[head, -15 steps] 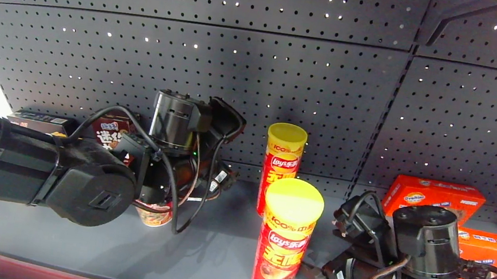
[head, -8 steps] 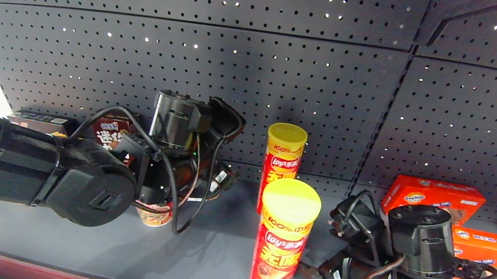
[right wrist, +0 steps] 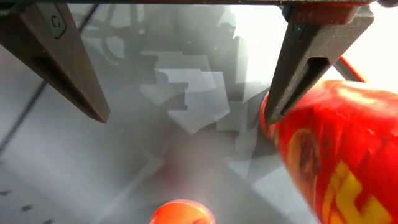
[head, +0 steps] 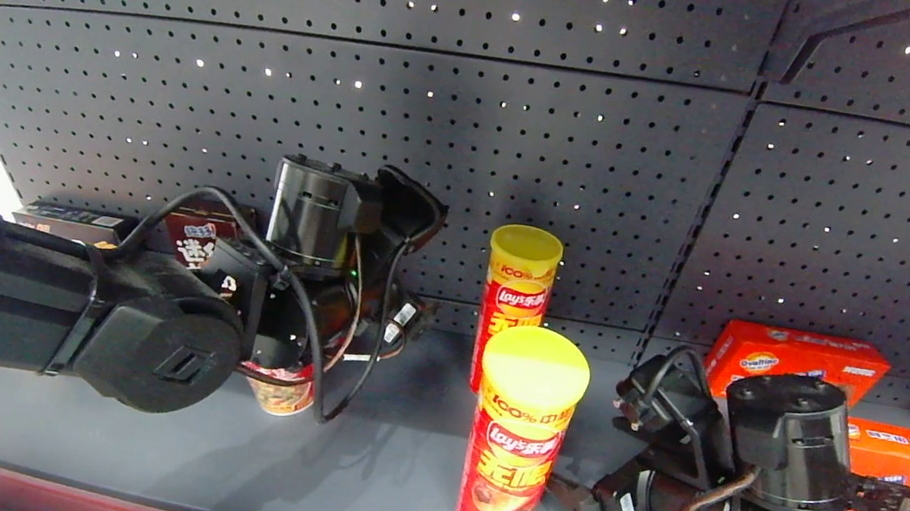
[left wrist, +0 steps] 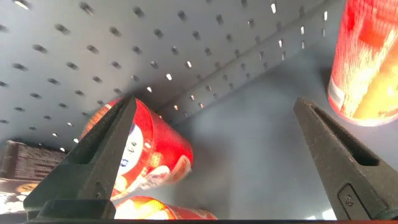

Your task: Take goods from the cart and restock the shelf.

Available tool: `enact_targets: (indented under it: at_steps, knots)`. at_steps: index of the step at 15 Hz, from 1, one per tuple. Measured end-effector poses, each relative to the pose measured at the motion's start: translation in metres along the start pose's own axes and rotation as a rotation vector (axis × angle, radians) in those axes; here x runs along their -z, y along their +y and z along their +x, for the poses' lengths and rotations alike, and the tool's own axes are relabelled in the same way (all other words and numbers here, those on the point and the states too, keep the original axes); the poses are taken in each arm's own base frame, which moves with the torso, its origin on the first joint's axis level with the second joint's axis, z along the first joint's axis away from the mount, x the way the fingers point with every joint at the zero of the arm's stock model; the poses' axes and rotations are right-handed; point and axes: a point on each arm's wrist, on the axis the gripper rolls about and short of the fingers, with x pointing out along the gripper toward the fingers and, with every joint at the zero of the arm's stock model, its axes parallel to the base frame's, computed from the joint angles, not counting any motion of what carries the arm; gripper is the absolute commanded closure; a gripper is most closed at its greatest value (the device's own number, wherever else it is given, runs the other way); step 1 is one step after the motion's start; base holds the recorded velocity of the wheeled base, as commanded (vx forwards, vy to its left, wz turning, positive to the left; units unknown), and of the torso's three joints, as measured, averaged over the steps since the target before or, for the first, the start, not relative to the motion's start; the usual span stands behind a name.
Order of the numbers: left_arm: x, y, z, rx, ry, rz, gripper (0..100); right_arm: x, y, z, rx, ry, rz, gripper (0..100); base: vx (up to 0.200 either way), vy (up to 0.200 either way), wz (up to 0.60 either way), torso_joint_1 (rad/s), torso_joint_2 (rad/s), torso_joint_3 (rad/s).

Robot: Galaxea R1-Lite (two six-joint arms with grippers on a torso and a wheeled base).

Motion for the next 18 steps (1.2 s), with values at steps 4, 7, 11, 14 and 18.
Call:
enact_targets:
  at_steps: [4,7,11,14,18]
  knots:
    - [-0.018,0.020,-0.024,-0.037,-0.080,-0.038,0,-0.021,-0.014,-0.023,0.065,-0.119,0.045,0,0.000,0.000,0.00,0.000,0.00,0.000]
    - [-0.030,0.044,-0.057,-0.081,-0.158,-0.128,0,-0.032,-0.032,-0.050,0.140,-0.211,0.089,0,0.000,0.000,0.00,0.000,0.00,0.000]
    - [-0.005,0.071,-0.115,-0.144,-0.208,-0.182,0,-0.032,-0.054,-0.091,0.264,-0.306,0.137,0,0.000,0.000,0.00,0.000,0.00,0.000]
    - [0.032,0.079,-0.168,-0.180,-0.217,-0.199,0,-0.015,-0.066,-0.125,0.374,-0.339,0.166,0,0.000,0.000,0.00,0.000,0.00,0.000]
    - [0.090,0.092,-0.239,-0.374,-0.210,-0.259,0,0.030,-0.069,-0.180,0.615,-0.345,0.224,0,0.000,0.000,0.00,0.000,0.00,0.000]
